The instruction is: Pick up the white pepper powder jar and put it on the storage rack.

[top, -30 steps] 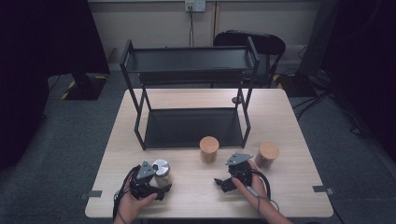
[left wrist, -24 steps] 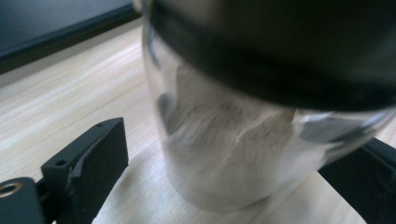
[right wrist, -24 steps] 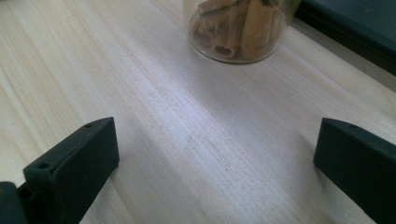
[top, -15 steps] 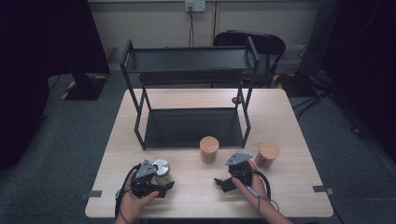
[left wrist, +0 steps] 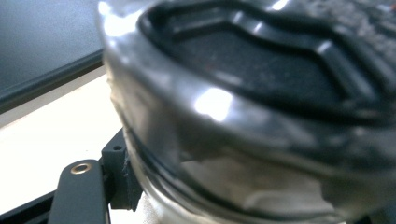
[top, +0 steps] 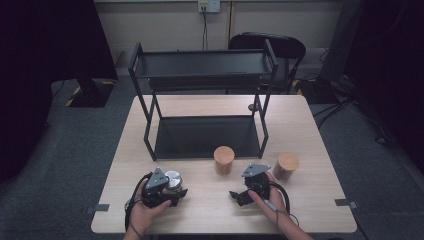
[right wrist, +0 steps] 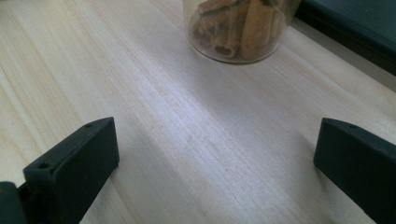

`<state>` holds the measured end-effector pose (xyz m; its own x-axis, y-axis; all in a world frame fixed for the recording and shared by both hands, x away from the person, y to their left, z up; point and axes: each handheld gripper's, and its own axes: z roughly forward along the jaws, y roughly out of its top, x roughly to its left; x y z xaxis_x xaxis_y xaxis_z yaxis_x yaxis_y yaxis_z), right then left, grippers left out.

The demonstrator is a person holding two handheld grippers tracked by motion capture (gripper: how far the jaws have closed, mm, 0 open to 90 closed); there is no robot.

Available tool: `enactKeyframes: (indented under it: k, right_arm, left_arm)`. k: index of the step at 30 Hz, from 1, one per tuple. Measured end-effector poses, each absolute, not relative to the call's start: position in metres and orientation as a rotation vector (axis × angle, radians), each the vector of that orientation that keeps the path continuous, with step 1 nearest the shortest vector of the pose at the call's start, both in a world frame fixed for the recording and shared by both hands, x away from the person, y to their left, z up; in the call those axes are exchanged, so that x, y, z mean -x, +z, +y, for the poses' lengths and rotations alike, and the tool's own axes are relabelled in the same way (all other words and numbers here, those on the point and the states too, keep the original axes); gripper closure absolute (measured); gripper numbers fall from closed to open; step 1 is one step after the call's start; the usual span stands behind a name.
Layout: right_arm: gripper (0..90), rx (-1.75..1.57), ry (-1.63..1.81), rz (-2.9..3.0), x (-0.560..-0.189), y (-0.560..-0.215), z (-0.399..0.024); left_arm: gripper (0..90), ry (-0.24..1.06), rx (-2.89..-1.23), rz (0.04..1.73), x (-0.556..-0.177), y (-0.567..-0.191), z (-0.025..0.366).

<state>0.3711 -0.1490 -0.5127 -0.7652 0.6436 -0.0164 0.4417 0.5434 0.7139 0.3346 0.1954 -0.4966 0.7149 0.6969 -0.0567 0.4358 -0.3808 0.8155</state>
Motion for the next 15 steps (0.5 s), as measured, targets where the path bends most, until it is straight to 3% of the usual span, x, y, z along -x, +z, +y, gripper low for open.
enactKeyframes:
  k: [15]
  right_arm:
    - [0.0, -0.904, 1.044, 2.506, -0.3711, -0.5127, -0.1490]
  left_arm:
    - [30.2, 0.370, -2.069, 0.845, -0.3363, -0.4933, 0.1899]
